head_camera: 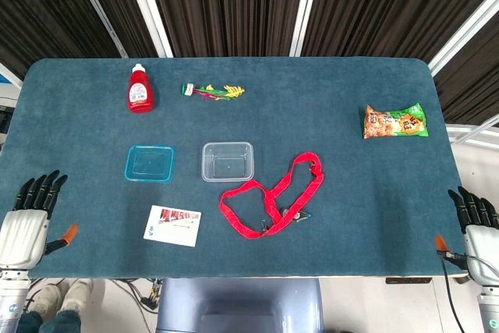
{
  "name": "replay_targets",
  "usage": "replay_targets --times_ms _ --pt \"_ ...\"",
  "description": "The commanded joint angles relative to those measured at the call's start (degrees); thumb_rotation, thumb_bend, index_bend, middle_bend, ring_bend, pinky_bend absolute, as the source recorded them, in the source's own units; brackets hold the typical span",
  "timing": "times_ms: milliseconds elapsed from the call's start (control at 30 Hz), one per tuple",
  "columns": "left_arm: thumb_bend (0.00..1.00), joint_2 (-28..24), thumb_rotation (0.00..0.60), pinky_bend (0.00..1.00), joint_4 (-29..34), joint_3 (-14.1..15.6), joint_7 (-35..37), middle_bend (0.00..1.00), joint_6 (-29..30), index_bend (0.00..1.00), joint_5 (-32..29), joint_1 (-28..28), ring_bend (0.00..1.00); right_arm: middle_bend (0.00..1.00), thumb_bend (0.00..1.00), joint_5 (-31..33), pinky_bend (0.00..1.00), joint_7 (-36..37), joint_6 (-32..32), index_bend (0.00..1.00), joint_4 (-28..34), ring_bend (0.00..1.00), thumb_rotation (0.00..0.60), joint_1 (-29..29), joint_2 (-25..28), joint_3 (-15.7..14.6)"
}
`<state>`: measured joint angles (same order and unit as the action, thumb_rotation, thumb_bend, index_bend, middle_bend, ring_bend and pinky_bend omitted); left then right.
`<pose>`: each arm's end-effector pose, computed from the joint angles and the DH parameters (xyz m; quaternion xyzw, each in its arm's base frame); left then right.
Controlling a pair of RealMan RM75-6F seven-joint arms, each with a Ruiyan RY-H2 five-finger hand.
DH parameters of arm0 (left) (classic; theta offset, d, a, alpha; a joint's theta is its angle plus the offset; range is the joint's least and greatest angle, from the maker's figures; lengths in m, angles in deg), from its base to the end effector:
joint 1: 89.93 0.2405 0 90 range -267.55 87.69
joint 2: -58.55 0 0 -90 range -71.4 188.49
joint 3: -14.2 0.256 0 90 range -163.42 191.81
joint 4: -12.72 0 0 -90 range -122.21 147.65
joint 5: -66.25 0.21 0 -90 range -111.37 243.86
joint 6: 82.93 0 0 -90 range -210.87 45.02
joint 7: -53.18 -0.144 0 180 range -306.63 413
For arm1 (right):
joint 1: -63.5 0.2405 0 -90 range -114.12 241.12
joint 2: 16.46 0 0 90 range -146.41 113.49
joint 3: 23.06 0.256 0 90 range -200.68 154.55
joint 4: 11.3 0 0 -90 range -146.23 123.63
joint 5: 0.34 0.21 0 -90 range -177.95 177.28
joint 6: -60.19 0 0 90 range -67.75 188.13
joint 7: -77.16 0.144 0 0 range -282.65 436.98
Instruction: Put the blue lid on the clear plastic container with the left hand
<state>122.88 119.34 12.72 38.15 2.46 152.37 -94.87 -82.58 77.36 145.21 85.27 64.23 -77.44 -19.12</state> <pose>-0.2597 0.1717 0.1375 -0.6099 -0.3884 -0.3815 0.5759 -0.3197 -0.1612 0.1755 0.5528 -0.4232 0.3698 0.6153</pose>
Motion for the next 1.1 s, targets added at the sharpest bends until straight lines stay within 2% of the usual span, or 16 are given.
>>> replay_targets --times_ms 33,467,833,967,1100 --pt "0.25 0.15 0.600 0.00 -0.18 -0.06 -0.09 0.01 0.07 0.05 0.05 -0.03 0.00 0.04 0.39 0.19 0.00 -0.11 -0.21 0.06 0.08 0.02 0.600 0.04 -0.01 -0.01" --pt "0.22 -0.02 0.600 0.00 -0.40 -0.31 0.67 0.01 0.29 0.04 -0.20 0.03 0.00 0.04 0.39 0.52 0.00 -0.60 -0.70 0.06 0.64 0.02 0.600 0.09 0.23 -0.19" --pt "0.17 -1.17 0.600 0.00 -1.78 -2.31 2.66 0.00 -1.91 0.02 -4.57 -1.15 0.00 0.04 0.39 1.07 0.00 -0.65 -1.21 0.06 1.12 0.02 0.600 0.12 0.40 -0.23" --pt "0.13 -2.27 0.600 0.00 -3.24 -2.62 3.70 0.00 -3.52 0.00 -4.43 -2.24 0.00 0.04 0.39 1.09 0.00 -0.52 -1.11 0.06 1.34 0.02 0.600 0.06 0.43 -0.23" --pt "0.13 -2.71 0.600 0.00 -6.04 -4.35 5.94 0.00 -3.90 0.00 -5.25 -3.35 0.00 0.04 0.39 1.25 0.00 -0.61 -1.41 0.06 1.42 0.02 0.600 0.03 0.45 -0.41"
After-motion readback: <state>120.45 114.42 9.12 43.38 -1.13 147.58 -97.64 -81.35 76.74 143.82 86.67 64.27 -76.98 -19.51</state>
